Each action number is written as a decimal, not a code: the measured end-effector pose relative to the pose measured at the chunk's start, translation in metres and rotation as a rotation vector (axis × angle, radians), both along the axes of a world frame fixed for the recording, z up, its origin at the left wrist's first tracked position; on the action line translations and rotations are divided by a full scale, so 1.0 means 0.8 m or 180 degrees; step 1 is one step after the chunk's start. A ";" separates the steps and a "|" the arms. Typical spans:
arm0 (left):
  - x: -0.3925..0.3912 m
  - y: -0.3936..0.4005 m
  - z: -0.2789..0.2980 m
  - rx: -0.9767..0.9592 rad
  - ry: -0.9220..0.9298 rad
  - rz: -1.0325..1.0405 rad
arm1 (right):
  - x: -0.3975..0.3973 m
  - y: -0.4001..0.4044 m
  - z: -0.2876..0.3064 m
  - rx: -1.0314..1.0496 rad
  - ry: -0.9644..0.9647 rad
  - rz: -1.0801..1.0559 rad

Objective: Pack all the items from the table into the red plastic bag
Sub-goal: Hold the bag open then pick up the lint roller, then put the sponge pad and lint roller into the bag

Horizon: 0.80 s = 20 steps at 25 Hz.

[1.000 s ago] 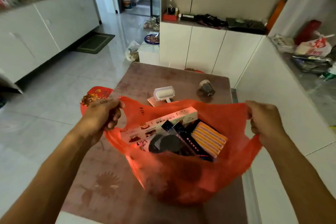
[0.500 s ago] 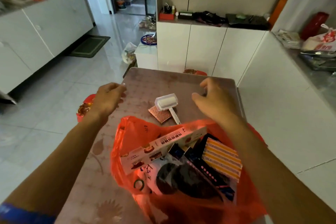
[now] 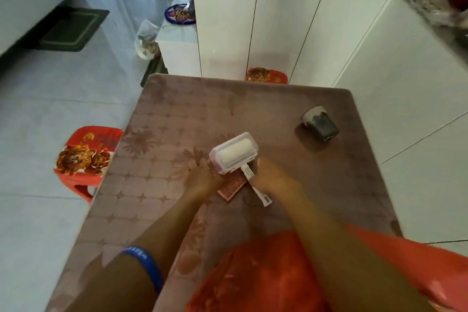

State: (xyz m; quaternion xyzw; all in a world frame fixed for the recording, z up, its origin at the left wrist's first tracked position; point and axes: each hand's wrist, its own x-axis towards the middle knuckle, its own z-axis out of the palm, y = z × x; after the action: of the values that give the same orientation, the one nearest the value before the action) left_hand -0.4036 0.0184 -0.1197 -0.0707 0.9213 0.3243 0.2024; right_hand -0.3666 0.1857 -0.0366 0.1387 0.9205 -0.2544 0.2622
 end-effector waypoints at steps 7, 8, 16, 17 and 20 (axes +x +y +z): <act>0.034 -0.023 -0.020 0.0667 -0.0091 0.0968 | 0.007 -0.004 -0.006 0.0502 -0.0321 0.0304; 0.049 -0.028 -0.004 0.0858 -0.0015 0.1082 | 0.013 0.000 0.013 0.0457 -0.0260 0.0298; 0.170 -0.106 0.343 0.2456 0.1080 0.0863 | 0.168 0.097 0.214 -0.1363 0.0895 -0.1044; 0.204 -0.104 0.395 0.2454 0.1236 0.0451 | 0.202 0.106 0.233 -0.1559 0.0994 -0.1076; 0.304 -0.056 0.482 0.2465 0.1295 -0.0431 | 0.294 0.125 0.272 -0.1980 0.1237 -0.1090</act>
State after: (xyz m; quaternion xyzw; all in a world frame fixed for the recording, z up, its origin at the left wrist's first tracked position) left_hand -0.1605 -0.0260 0.2658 0.1361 0.7555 0.6390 0.0492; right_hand -0.1316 0.2857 0.1809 0.1535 0.7956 -0.5822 0.0666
